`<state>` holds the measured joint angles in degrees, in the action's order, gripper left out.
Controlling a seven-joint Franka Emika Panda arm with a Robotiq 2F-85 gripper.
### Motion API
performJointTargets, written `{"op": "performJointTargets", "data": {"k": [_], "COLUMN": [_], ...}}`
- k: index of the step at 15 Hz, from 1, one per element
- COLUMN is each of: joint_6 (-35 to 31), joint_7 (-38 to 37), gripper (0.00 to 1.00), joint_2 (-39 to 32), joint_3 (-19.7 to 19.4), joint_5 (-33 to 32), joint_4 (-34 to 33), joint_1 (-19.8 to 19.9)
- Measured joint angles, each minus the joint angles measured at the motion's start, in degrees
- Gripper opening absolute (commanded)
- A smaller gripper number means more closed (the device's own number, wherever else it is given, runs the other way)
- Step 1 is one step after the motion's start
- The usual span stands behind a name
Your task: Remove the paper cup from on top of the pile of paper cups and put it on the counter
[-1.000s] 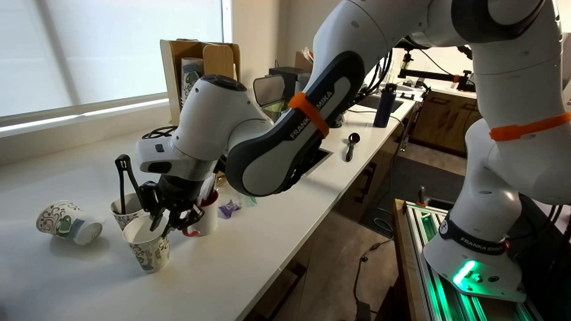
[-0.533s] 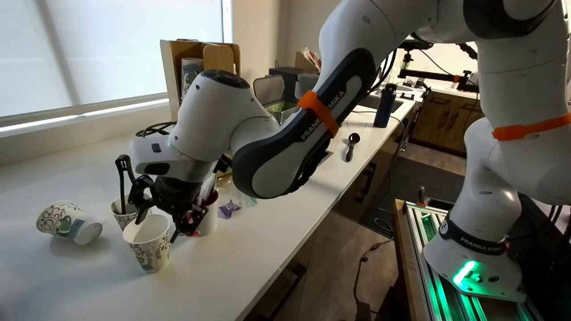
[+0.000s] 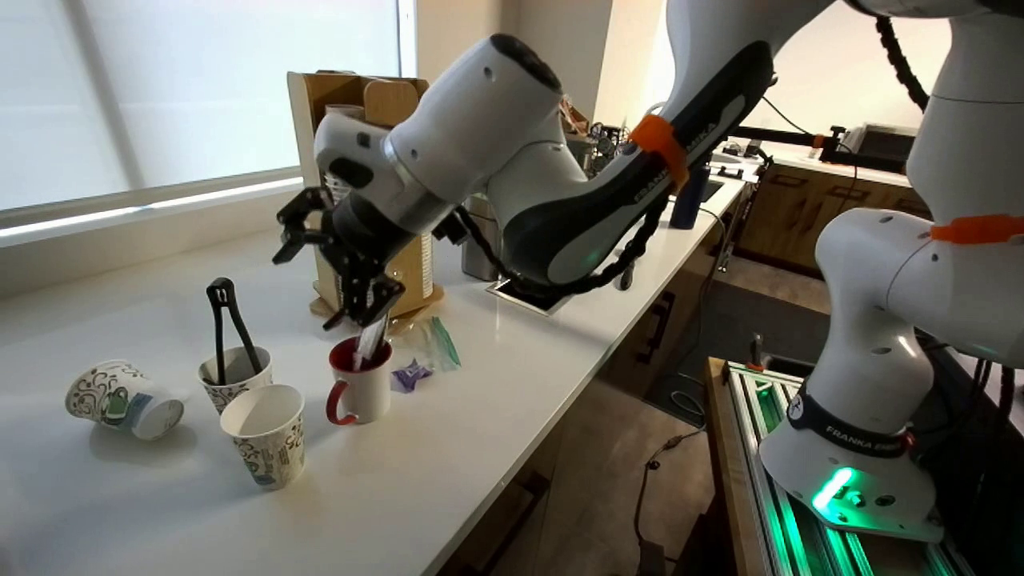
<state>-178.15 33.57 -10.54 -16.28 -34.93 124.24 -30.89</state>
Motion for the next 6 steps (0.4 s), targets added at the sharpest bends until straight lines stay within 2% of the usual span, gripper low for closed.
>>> {"op": "performJointTargets", "data": {"k": [3, 5, 6], "joint_6": [-0.6, -0.5, -0.5], "joint_7": [-12.7, -19.5, -20.6], "gripper": [1.00, 1.00, 1.00], "joint_2": [5.3, 7.5, 8.0], "joint_3": [-13.2, -18.6, -19.6], "joint_5": [-10.8, -16.5, -17.5], "joint_4": [0.2, -0.8, -1.1], "joint_1": [-7.9, -10.6, -11.0]}}
